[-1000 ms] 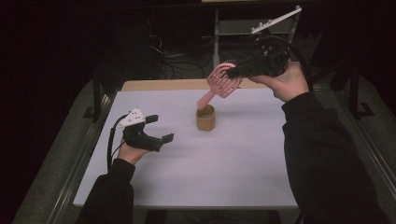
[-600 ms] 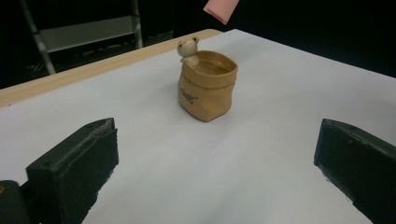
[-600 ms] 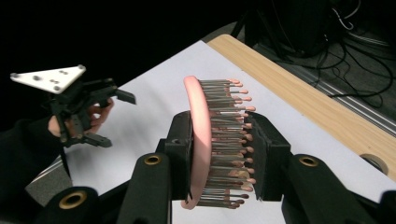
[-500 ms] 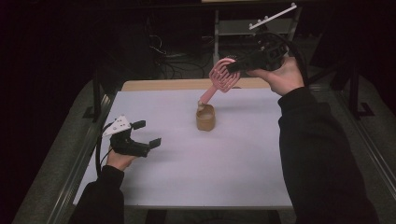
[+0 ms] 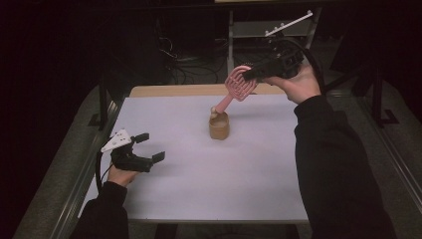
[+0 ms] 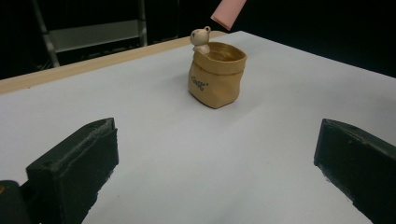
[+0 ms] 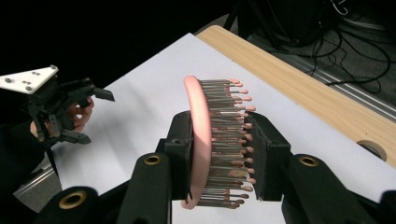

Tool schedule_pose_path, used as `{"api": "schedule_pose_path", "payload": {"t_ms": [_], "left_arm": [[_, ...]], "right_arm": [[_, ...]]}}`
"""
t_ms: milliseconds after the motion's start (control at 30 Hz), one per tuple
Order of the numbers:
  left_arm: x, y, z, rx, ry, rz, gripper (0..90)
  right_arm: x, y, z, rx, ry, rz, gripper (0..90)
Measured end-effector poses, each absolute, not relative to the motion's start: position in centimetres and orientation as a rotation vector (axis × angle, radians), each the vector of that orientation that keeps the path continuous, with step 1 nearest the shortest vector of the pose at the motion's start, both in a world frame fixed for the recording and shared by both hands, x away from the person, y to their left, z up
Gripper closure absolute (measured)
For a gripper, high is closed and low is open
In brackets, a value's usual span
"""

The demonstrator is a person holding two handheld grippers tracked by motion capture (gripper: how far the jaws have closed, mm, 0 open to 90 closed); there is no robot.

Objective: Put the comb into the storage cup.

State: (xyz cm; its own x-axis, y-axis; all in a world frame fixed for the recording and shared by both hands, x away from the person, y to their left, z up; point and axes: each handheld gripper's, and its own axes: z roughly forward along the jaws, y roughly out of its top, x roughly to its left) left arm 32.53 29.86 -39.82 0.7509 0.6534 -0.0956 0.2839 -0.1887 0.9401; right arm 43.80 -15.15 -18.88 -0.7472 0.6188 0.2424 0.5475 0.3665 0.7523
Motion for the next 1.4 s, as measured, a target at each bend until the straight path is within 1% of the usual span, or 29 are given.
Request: {"api": "schedule_pose_path", "payload": {"t_ms": [567, 1000, 1400], "left_arm": [[32.0, 31.5, -41.1, 1.754, 0.76, 0.43, 0.0], [31.3, 32.3, -42.3, 1.734, 0.778, 0.429, 0.0], [30.5, 32.6, -42.4, 1.713, 0.782, 0.445, 0.0]], "right_arm": [[44.4, -15.8, -21.3, 1.14, 2.544, 1.325, 63.3], [44.7, -15.3, -22.8, 1.154, 2.568, 1.316, 63.2], [45.2, -14.2, -24.3, 1.158, 2.594, 1.298, 63.2]]}}
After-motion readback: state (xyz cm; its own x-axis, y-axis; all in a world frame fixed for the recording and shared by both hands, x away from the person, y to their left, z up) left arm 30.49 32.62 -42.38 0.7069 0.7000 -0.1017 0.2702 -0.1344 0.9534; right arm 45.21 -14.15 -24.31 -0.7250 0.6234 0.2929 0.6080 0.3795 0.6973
